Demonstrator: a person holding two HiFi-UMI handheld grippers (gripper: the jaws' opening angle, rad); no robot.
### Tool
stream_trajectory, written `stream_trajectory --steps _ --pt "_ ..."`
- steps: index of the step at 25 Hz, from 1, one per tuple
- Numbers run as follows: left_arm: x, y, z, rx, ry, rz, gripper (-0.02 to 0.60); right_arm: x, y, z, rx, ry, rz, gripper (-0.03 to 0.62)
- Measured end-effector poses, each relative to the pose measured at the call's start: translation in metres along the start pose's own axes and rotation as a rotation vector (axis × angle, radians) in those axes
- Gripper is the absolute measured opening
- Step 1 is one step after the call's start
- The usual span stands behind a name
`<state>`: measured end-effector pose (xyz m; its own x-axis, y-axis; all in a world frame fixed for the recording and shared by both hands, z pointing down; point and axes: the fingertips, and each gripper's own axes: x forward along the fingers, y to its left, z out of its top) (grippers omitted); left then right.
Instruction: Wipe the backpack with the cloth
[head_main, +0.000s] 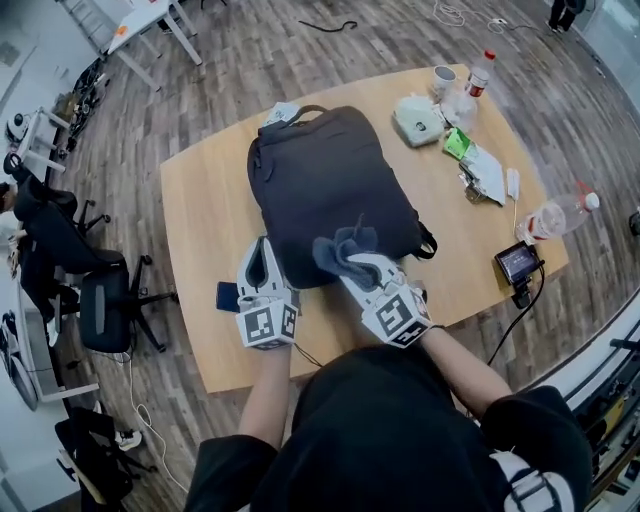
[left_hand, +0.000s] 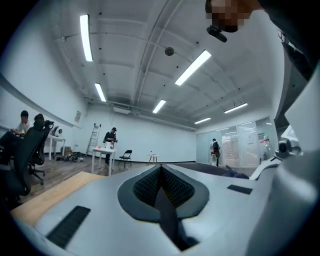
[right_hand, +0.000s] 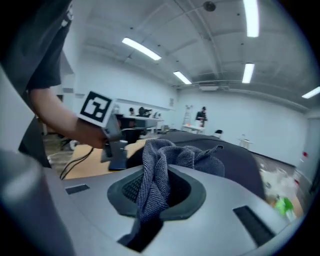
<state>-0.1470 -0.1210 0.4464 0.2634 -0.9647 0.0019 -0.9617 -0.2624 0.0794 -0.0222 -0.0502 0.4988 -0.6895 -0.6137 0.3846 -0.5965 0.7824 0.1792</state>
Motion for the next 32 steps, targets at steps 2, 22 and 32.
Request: stream_trajectory --steps 2,22,32 --pt "-0.008 0.011 0.004 -0.004 -0.009 0.044 0.017 0.035 0.046 0.017 -0.135 0.037 0.095 0.054" --pt "0.006 0.006 -0.02 -0.045 0.031 0.029 0.017 -0.057 -0.13 -0.043 0.181 0.03 -0.398 0.054" --pt "-0.012 0.032 -0.018 -0.086 0.007 0.112 0.017 0.065 -0.001 0.046 0.083 0.085 -0.023 0.054"
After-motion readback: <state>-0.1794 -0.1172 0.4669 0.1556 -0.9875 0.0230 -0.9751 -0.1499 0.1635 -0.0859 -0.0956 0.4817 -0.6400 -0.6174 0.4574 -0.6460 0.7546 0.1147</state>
